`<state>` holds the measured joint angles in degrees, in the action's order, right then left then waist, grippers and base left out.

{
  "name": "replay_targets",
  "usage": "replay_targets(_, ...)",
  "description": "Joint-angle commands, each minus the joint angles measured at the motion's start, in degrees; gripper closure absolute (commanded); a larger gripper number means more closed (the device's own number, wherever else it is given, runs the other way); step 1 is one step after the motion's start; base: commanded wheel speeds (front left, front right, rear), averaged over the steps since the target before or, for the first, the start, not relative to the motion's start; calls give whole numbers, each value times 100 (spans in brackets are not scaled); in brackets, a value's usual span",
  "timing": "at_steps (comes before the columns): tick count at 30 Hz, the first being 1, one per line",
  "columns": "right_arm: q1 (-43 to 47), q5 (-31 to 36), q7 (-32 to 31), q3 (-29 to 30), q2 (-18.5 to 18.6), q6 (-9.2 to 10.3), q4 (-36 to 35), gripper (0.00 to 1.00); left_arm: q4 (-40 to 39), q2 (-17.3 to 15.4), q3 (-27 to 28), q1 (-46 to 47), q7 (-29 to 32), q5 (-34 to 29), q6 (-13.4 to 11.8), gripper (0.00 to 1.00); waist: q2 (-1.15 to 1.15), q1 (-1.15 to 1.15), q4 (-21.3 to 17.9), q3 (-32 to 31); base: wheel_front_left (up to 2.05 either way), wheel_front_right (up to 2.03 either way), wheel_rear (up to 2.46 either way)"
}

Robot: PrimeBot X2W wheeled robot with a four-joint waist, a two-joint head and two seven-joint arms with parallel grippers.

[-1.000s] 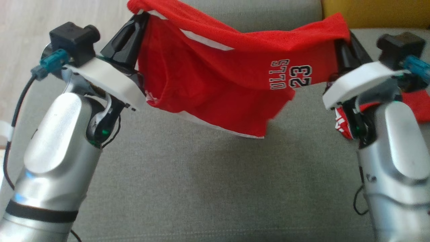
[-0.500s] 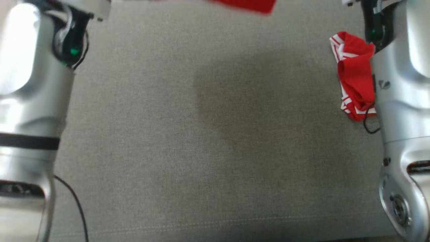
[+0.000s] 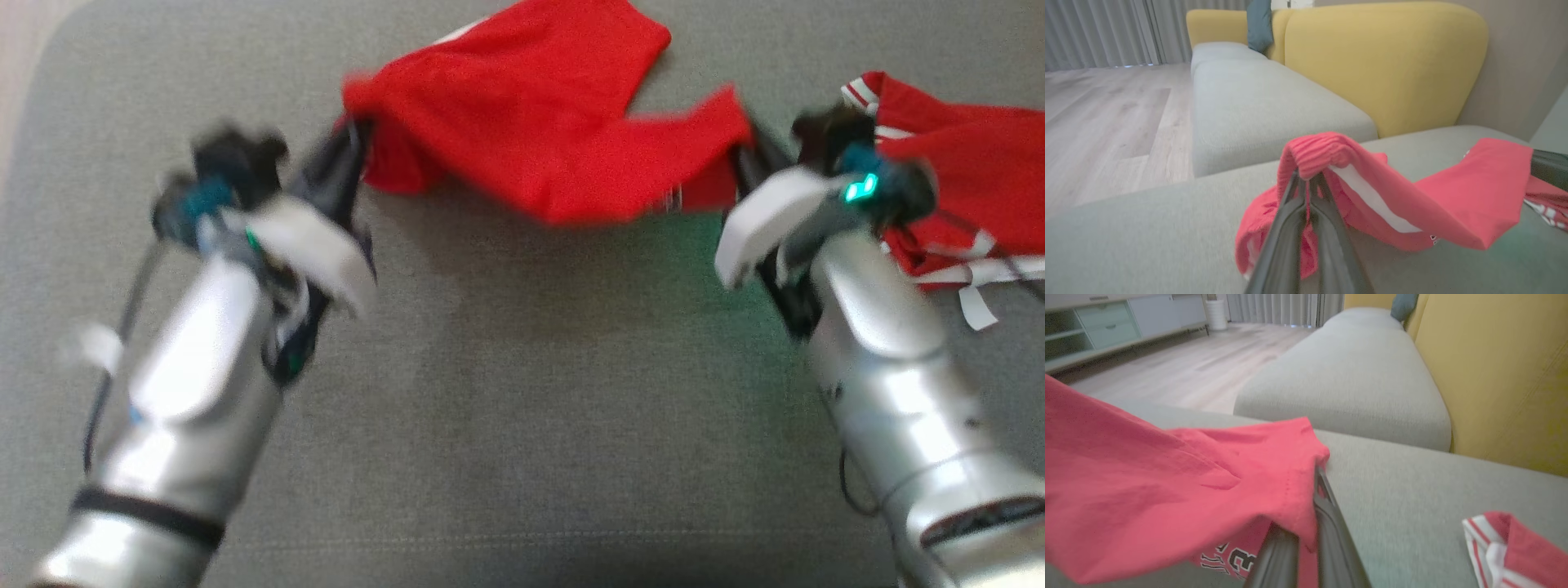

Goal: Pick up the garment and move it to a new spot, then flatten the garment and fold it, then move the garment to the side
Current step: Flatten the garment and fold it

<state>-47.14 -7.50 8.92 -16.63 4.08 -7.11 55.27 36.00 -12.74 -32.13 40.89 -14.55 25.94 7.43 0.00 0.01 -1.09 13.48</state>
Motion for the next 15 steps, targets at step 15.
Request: replay_targets(15,1125,-853,-1447,-1032,800,-37,-880,100,-676,-704,-684,-1301,-44,-99,5,100,0,-1,257,-562,0,0,0)
